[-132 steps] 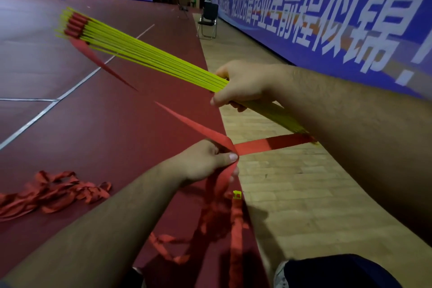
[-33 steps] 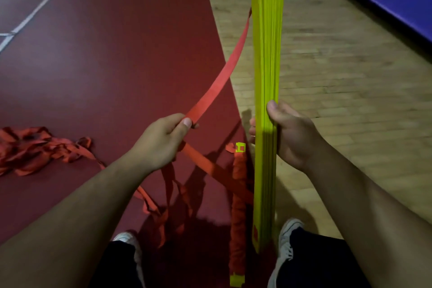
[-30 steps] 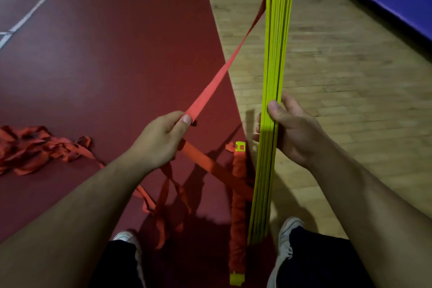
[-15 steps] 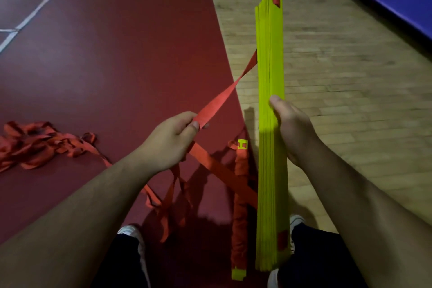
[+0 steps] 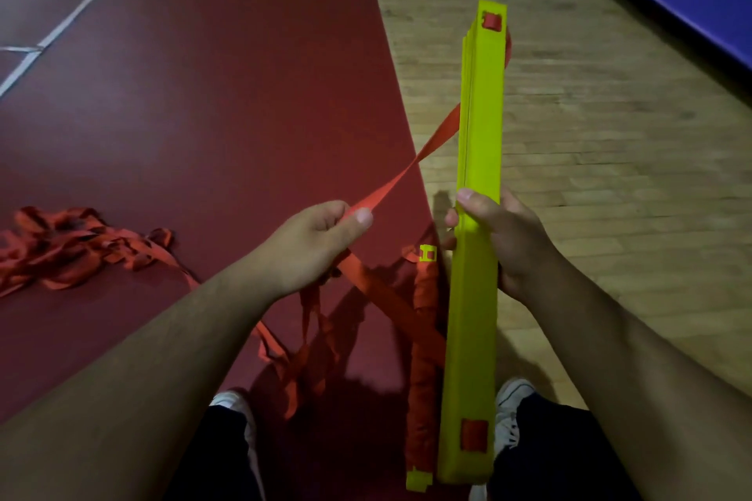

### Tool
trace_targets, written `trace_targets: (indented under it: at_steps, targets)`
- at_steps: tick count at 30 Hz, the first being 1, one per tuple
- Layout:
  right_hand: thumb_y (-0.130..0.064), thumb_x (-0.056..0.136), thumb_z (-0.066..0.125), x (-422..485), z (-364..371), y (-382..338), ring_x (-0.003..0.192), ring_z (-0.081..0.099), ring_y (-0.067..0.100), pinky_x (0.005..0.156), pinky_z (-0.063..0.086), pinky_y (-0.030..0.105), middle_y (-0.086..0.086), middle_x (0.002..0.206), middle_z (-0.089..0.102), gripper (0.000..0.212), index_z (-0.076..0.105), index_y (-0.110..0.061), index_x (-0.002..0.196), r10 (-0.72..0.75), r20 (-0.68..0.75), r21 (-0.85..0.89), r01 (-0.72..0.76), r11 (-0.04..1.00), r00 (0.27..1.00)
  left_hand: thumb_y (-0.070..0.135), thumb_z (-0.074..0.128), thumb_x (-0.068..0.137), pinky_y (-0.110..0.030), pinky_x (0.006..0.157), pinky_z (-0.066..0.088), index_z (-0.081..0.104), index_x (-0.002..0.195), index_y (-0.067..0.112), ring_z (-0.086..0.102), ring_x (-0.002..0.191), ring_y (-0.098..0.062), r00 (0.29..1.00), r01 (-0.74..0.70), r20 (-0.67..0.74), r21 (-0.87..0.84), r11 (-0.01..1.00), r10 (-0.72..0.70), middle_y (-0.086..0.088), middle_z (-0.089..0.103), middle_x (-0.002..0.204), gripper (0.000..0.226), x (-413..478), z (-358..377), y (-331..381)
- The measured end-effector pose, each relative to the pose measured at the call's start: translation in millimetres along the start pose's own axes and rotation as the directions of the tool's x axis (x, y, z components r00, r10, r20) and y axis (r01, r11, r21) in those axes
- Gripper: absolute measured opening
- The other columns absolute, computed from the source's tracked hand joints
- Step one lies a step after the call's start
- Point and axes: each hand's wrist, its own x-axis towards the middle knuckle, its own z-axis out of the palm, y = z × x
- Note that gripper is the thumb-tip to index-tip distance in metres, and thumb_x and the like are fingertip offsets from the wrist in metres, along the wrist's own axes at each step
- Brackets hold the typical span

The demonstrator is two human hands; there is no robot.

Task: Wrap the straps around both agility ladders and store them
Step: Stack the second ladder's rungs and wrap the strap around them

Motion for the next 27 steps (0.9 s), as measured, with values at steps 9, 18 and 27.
trace_targets:
  at_steps: [9,18,27]
  targets:
    - [-0.007,0.094,0.064,4,0,0,0.067,0.06,0.023,0.065,0.05,0.04,0.007,0.076,0.065,0.019,0.055,-0.019,0.105,-0.065,0.016,-0.022,0.065,0.998,0.998,0.034,0.039,0.106,-0.029,0.057,0.044,0.066,0.103,0.025,0.053,0.053,-0.017,0.983,0.148,0.087,0.139,0.979,-0.161,0.004,0.051,0.055,0.029,3,-4,-13]
    - [-0.003,0.092,0.066,5,-5,-2,0.075,0.063,0.024,0.07,0.058,0.046,0.017,0.104,0.053,0.042,0.053,-0.02,0.129,0.008,0.064,-0.037,-0.006,0.999,0.998,0.04,0.039,0.105,-0.039,0.062,0.049,0.052,0.109,0.016,0.067,0.077,-0.045,0.989,0.102,0.11,0.0,0.995,-0.101,-0.005,0.066,0.074,0.029,0,-3,-10]
    - [-0.005,0.087,0.072,3,-9,-5,0.072,0.071,0.025,0.069,0.058,0.048,0.017,0.1,0.068,0.032,0.061,-0.026,0.108,-0.056,-0.027,-0.239,0.048,0.97,0.998,0.022,0.045,0.105,-0.022,0.053,0.049,0.065,0.118,0.023,0.059,0.057,-0.015,0.947,0.115,0.303,-0.023,0.993,-0.103,-0.004,0.069,0.085,0.024,-2,-3,-9]
